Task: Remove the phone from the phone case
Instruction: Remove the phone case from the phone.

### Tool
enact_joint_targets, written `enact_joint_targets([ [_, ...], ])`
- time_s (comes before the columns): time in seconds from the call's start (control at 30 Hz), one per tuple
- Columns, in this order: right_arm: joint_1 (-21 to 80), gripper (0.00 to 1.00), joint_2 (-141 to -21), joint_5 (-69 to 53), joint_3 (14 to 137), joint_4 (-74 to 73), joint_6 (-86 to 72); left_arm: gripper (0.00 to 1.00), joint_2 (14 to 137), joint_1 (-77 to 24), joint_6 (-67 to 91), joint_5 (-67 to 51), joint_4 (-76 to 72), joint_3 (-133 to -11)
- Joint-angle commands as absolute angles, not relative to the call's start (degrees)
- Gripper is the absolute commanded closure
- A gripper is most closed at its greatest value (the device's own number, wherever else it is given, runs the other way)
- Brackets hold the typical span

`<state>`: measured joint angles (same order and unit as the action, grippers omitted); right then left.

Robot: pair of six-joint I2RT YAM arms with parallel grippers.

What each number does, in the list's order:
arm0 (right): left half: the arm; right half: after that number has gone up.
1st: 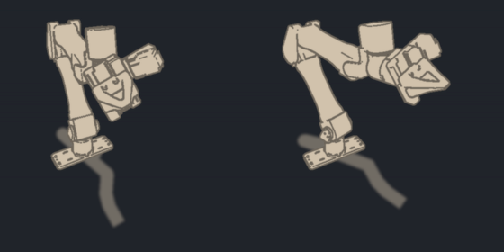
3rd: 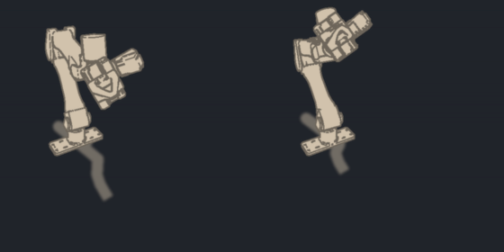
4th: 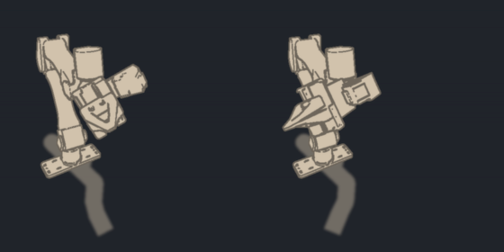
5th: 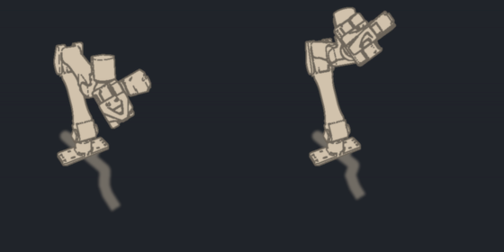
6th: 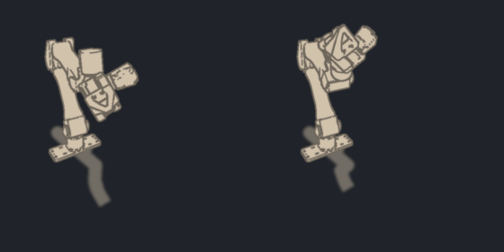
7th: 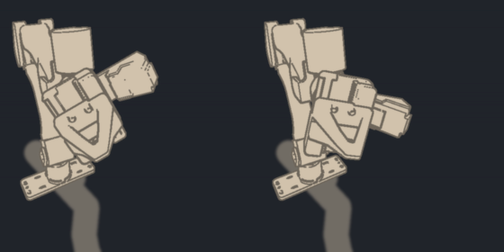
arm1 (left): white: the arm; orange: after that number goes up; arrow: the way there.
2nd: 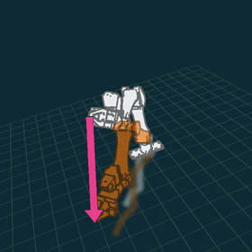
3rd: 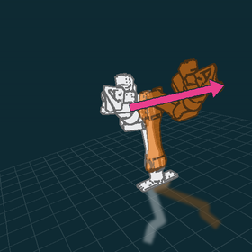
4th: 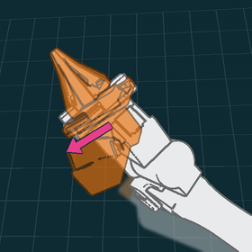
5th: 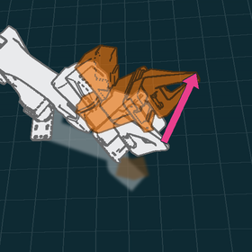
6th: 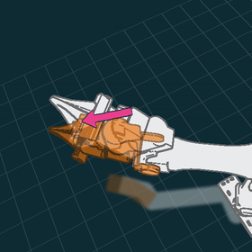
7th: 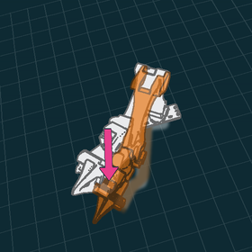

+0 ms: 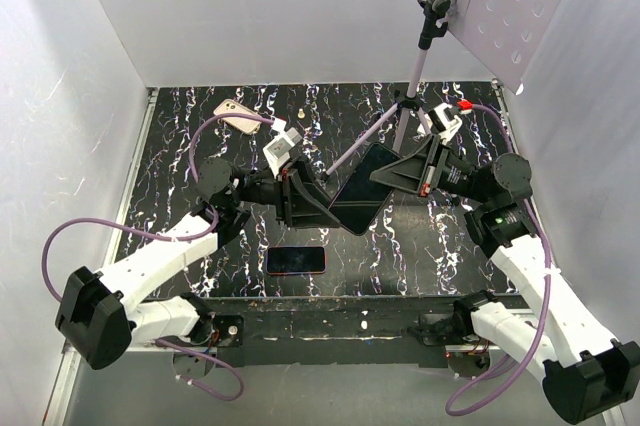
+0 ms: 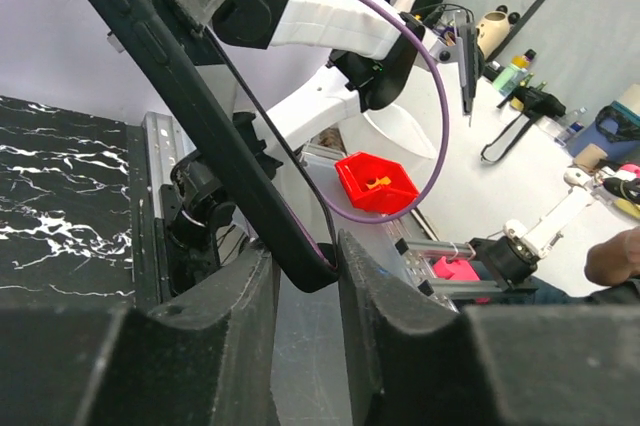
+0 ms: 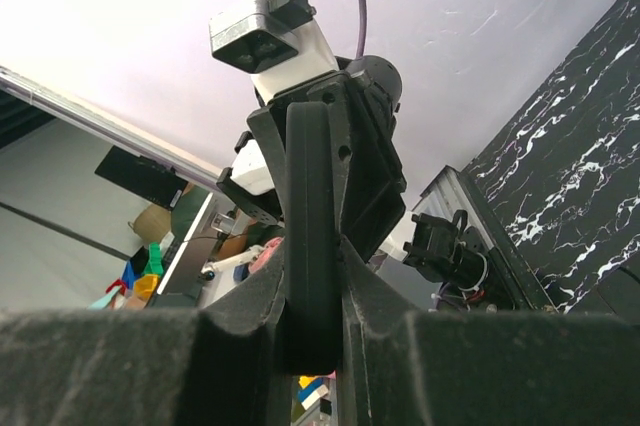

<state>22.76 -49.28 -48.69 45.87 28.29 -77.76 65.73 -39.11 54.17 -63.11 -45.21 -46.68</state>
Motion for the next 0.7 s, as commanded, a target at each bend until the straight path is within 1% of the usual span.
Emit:
enact_joint_targets([
  [0.0, 23.12, 0.99, -47.72, -48.07, 49.22, 30.41, -77.69, 0.81, 64.42, -39.20, 55.20, -65.03, -50.88, -47.90],
  [0.07, 23.12, 0.99, -48.07, -49.56, 48.17, 32.68, -79.62, 0.90, 64.77, -39.20, 56.24, -67.40, -56.04, -47.90],
  [0.1, 23.12, 0.99, -48.08, -50.35, 47.73, 34.44, -80.59, 0.97, 65.21, -39.20, 57.21, -68.98, -59.55, -47.90],
  [0.13, 23.12, 0.99, -48.34, -51.23, 47.46, 34.71, -81.55, 1.00, 66.08, -39.29, 58.78, -71.08, -64.64, -48.25],
  [0.27, 23.29, 0.99, -48.25, -53.52, 45.88, 39.09, -85.85, 1.00, 72.93, -39.46, 66.69, -75.84, -77.93, -52.37],
  [0.37, 23.55, 0.99, -48.95, -53.70, 45.00, 47.25, -92.60, 1.00, 79.60, -39.72, 74.60, -75.85, -88.38, -56.50],
  [0.47, 23.91, 0.99, -50.88, -53.09, 44.82, 57.28, -99.47, 1.00, 82.87, -41.65, 73.66, -75.59, -88.33, -59.58],
  [0.67, 23.99, 0.99, -53.43, -51.16, 45.26, 66.69, -106.69, 1.00, 85.17, -43.07, 73.04, -74.79, -88.33, -62.05],
])
